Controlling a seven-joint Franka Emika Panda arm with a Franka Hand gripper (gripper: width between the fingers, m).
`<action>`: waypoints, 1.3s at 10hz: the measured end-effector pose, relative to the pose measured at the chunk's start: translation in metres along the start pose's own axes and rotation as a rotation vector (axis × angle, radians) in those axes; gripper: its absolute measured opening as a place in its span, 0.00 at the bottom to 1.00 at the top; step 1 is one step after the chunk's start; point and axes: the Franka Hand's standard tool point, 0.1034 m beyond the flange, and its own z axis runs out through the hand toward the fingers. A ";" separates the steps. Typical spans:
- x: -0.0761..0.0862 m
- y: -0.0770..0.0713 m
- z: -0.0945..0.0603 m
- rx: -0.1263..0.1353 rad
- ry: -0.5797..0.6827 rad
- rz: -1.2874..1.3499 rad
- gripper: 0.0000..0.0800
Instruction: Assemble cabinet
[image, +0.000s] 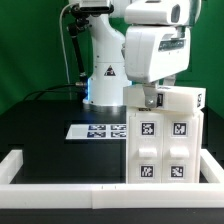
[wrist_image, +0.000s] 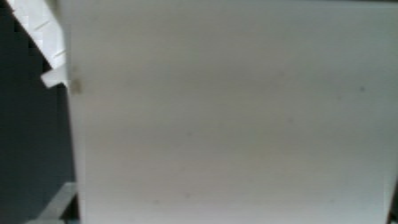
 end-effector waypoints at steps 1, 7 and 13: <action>0.000 0.001 0.000 -0.002 0.002 0.030 0.70; -0.001 0.000 0.001 -0.001 0.002 0.310 0.70; 0.001 0.000 0.001 0.020 0.043 0.696 0.70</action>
Offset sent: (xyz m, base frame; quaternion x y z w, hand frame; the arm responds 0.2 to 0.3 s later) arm 0.0000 0.0000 0.0000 0.0000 0.0000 0.1593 0.9872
